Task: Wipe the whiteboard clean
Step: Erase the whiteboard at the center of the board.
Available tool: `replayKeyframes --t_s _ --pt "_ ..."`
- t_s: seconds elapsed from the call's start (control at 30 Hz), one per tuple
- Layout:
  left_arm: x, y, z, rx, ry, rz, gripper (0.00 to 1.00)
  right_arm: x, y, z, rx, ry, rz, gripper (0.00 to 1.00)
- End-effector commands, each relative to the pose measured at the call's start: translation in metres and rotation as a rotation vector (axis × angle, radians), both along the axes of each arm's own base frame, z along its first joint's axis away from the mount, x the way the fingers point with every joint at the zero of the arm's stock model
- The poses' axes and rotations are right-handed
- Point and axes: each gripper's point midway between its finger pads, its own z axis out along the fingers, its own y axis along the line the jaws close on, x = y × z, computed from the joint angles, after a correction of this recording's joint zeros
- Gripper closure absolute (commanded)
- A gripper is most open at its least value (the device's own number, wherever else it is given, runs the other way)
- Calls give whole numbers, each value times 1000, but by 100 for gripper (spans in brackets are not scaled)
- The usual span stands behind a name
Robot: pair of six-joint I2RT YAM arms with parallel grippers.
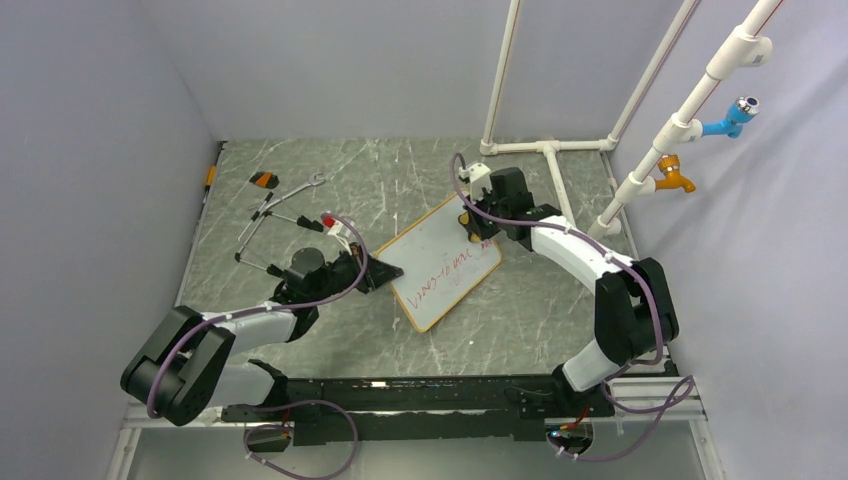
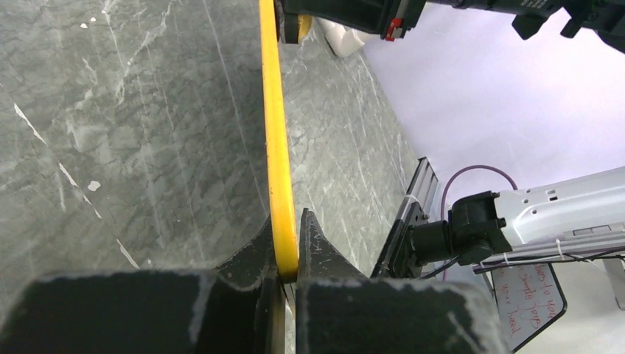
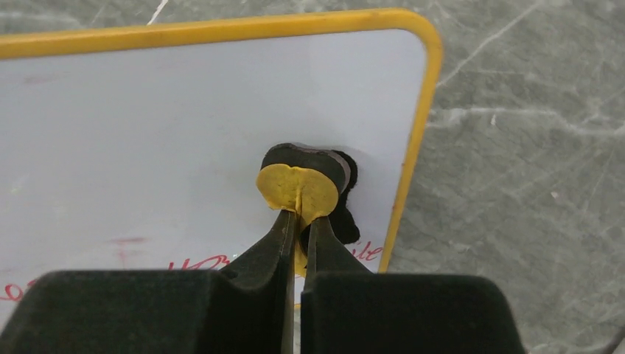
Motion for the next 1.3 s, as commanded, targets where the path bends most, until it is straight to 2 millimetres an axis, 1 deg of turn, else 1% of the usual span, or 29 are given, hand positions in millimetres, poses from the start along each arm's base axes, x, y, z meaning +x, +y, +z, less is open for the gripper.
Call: replayKeyframes --t_s 0.0,0.07,0.13,0.2,0.27,0.33,0.4,0.43,0.47,0.5,0.53,0.6,0.63,0.7,0.77,0.83,0.87,0.93,0.97,1.0,1.03,1.07,1.1,1.13,1.17,1.2,1.27 --pt "-25 -14 68 -144 -250 -162 100 -46 51 -6 24 37 300 100" --pt "-24 -14 68 -148 -248 -158 100 -77 77 -1 44 34 461 100" --pt "-24 -13 67 -149 -246 -157 100 -103 99 13 81 14 596 100" --pt "-24 -14 67 -150 -244 -159 100 -119 113 22 105 10 675 100" --pt "-23 -15 67 -150 -242 -163 100 -117 122 29 119 -1 678 100" --pt "-23 -16 66 -149 -238 -169 100 -109 127 38 129 -15 658 100" --pt "-23 -17 66 -152 -237 -175 100 -94 131 47 132 -40 596 100" --pt "-23 -17 67 -153 -237 -178 100 -82 132 51 124 -55 543 100" --pt "-23 -17 67 -154 -236 -179 100 -67 127 53 107 -71 468 100" --pt "-23 -17 67 -154 -235 -178 100 -51 121 56 97 -88 391 100" --pt "-23 -17 67 -154 -236 -179 100 -35 110 54 80 -98 310 100" --pt "-25 -16 67 -154 -238 -178 100 -9 84 48 53 -105 178 100" --pt "-25 -16 66 -152 -238 -178 100 0 69 44 36 -104 125 100" --pt "-26 -15 67 -149 -243 -179 100 11 47 38 2 -107 68 100" --pt "-26 -15 66 -143 -244 -179 100 14 34 33 -47 -114 45 100" --pt "-26 -14 66 -141 -247 -177 100 9 33 26 -66 -100 75 100" --pt "-25 -14 67 -140 -251 -175 100 1 40 22 -53 -79 130 100" --pt "-24 -14 67 -141 -249 -168 100 -28 66 16 -22 -25 302 100" --pt "-23 -13 67 -142 -247 -162 100 -50 84 15 -2 -3 420 100" --pt "-22 -13 67 -143 -246 -156 100 -77 100 16 25 21 555 100" --pt "-21 -11 66 -145 -242 -146 100 -107 116 20 55 40 696 100" --pt "-20 -9 65 -146 -236 -135 100 -131 128 27 77 33 797 100" --pt "-19 -6 65 -145 -235 -124 100 -147 135 32 82 15 860 100" --pt "-18 -4 65 -144 -233 -114 100 -155 139 36 82 -3 884 100" --pt "-17 -2 64 -142 -230 -104 100 -154 141 37 81 -5 873 100" --pt "-17 0 63 -138 -227 -97 100 -142 137 37 62 -18 825 100" --pt "-15 3 62 -130 -217 -81 100 -105 121 31 -4 -63 665 100"
